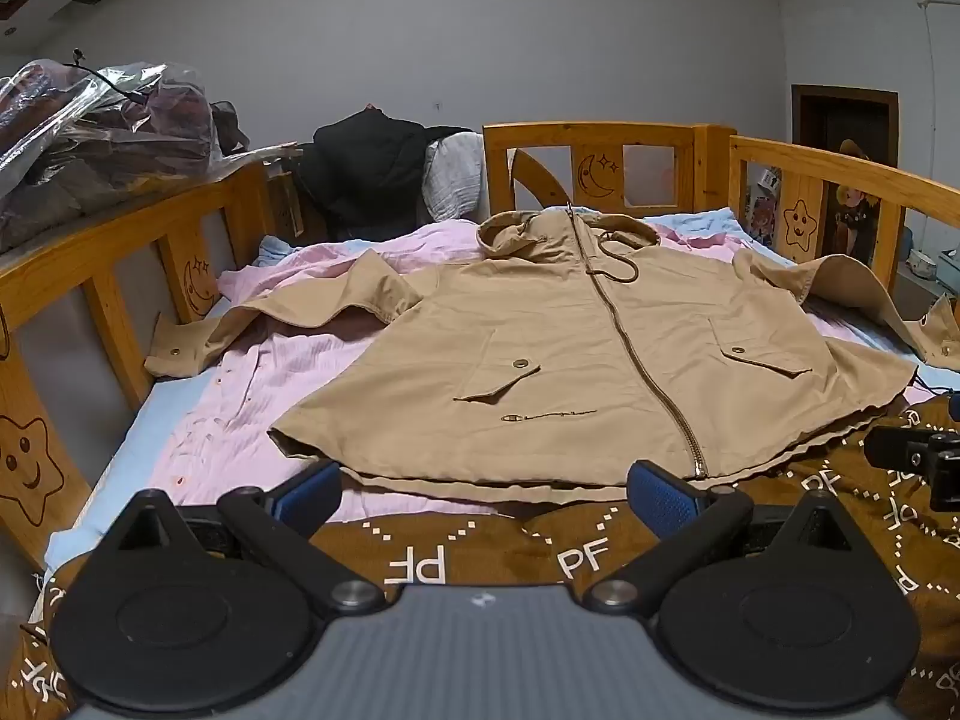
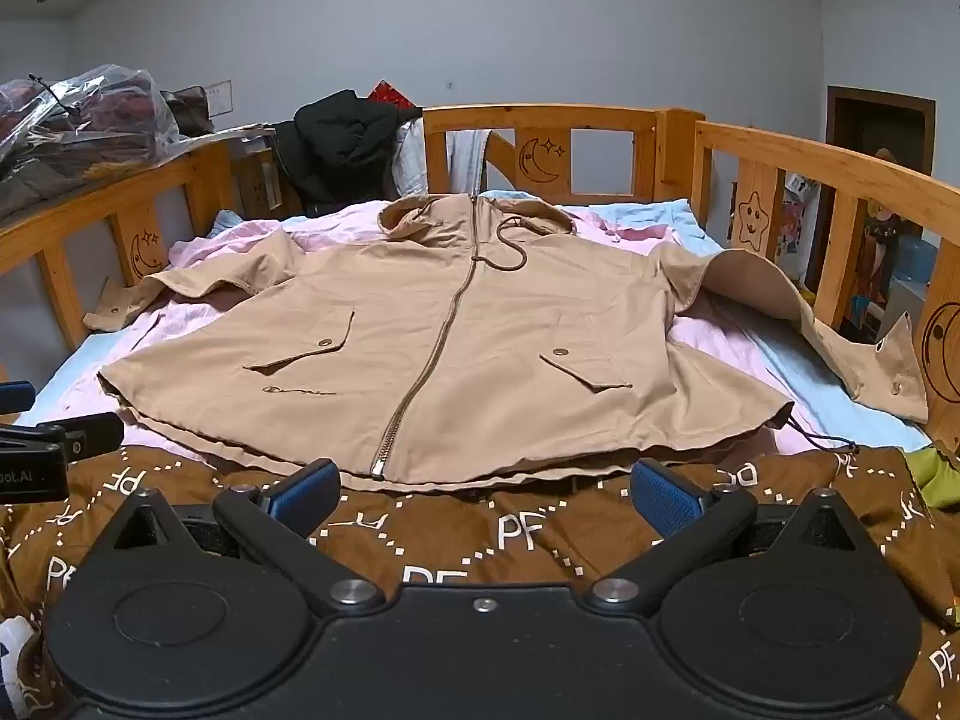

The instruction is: Fold large clothes

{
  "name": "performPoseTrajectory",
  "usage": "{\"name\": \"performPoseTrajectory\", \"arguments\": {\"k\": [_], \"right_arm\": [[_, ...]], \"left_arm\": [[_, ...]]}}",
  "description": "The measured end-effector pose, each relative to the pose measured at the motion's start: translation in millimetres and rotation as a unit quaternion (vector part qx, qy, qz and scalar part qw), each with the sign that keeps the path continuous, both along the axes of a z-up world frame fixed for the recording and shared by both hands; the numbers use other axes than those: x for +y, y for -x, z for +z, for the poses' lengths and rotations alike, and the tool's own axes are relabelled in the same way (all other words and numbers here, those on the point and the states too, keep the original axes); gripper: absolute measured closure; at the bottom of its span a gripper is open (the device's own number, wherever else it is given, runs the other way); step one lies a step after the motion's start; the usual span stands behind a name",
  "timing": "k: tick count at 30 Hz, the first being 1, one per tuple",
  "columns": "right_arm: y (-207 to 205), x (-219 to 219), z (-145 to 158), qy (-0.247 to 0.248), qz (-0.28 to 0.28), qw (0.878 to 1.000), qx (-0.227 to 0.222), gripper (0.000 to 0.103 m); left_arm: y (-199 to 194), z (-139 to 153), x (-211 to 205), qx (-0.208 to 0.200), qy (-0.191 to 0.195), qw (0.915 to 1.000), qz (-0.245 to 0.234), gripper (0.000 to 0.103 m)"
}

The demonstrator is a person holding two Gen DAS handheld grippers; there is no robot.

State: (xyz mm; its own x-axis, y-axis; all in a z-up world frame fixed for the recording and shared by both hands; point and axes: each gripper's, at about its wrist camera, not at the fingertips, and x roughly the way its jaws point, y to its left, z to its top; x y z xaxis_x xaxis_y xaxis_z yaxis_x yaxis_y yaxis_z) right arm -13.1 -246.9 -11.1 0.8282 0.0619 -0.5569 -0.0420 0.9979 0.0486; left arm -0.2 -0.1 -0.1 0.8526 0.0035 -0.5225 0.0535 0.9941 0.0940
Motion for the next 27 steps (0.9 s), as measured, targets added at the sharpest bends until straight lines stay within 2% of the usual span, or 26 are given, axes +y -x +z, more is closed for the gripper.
{"name": "performPoseTrajectory", "arguments": {"k": [27], "right_arm": [[-1.3,-1.0,-1.2,-0.004,-0.001,1.000,0.005,0.000]], "left_arm": [[-1.1,-3.1,2.7,0.004,0.003,1.0000,0.000,0.000]]}}
